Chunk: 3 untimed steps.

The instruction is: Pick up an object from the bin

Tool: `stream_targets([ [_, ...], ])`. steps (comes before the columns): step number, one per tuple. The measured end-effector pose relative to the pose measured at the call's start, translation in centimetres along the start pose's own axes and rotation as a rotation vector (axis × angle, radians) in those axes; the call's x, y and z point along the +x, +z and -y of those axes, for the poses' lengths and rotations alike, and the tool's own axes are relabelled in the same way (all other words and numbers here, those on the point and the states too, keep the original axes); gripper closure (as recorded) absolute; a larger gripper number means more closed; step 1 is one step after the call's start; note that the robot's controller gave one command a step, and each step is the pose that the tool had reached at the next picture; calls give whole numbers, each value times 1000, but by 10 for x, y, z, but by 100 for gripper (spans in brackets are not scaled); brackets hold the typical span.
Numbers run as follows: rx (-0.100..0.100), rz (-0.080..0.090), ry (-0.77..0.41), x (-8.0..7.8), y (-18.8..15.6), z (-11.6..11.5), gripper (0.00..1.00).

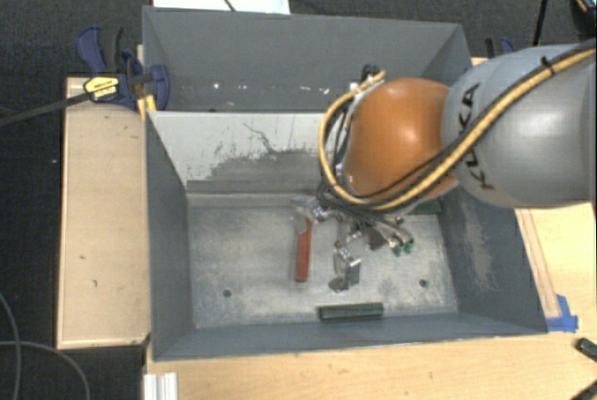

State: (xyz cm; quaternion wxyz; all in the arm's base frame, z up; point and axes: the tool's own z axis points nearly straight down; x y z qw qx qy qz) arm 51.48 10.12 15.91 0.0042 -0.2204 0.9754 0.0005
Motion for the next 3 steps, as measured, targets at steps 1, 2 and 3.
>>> stream_targets([
  [1,-1,-5,-251,-42,90,46,0],
  [2,-1,-2,-251,-44,88,45,100],
  [3,1,0,-510,-13,-52,44,100],
])
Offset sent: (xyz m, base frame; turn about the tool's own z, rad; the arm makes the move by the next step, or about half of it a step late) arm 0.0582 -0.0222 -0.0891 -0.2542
